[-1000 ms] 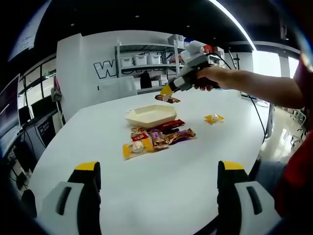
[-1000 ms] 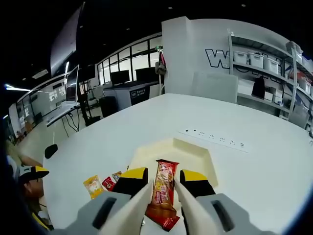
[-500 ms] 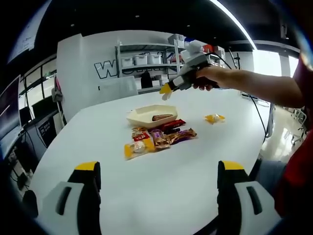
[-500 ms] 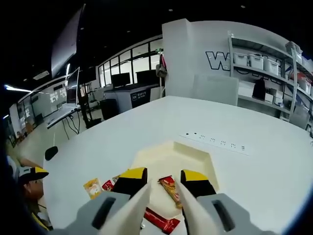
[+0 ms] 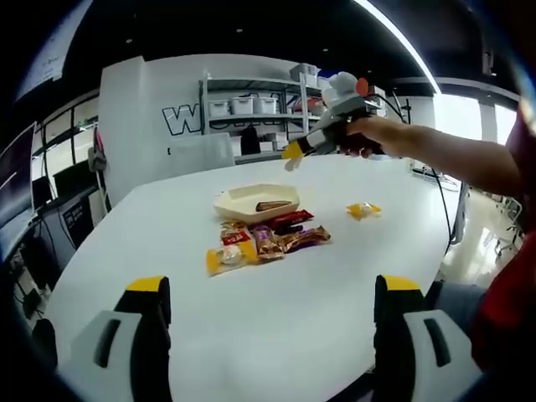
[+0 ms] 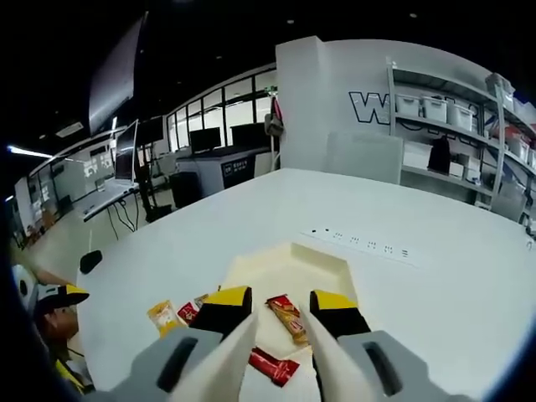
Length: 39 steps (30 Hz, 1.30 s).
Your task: Place the target food into the container with the food tongs after gripping and lifting it, then release it inside without dropping or visibly crushing the food.
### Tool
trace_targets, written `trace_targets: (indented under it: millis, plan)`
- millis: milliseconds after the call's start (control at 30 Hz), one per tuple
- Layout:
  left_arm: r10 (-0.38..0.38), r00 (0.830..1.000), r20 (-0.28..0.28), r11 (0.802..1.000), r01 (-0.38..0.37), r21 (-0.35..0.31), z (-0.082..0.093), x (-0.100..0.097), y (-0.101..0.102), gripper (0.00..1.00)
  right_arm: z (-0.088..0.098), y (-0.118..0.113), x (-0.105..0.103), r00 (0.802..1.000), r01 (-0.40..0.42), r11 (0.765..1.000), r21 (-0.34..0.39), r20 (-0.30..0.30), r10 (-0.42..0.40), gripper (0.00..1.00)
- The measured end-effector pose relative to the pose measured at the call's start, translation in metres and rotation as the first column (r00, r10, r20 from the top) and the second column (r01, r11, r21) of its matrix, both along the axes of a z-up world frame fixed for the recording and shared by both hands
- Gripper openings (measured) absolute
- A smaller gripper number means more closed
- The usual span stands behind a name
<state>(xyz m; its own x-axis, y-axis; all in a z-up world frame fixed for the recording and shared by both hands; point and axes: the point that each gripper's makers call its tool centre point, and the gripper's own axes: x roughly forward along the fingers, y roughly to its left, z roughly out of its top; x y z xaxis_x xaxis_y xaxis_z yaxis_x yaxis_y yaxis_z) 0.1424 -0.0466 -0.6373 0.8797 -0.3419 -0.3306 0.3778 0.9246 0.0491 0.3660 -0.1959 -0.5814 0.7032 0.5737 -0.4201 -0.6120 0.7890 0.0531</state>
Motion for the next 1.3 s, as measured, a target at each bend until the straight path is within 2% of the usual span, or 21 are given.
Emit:
trace_targets:
  millis: [533, 1300]
  plan:
    - [-0.014, 1.000, 0.014, 1.000, 0.014, -0.013, 0.006, -0.001, -0.008, 0.99, -0.003, -0.023, -0.012, 1.000, 0.022, 1.000, 0.002, 0.001, -0.022, 0.22]
    - [-0.049, 0.998, 0.026, 0.998, 0.050, -0.038, 0.010, 0.000, -0.029, 0.99, -0.029, -0.073, -0.027, 0.995, 0.092, 0.996, 0.005, -0.035, -0.092, 0.22]
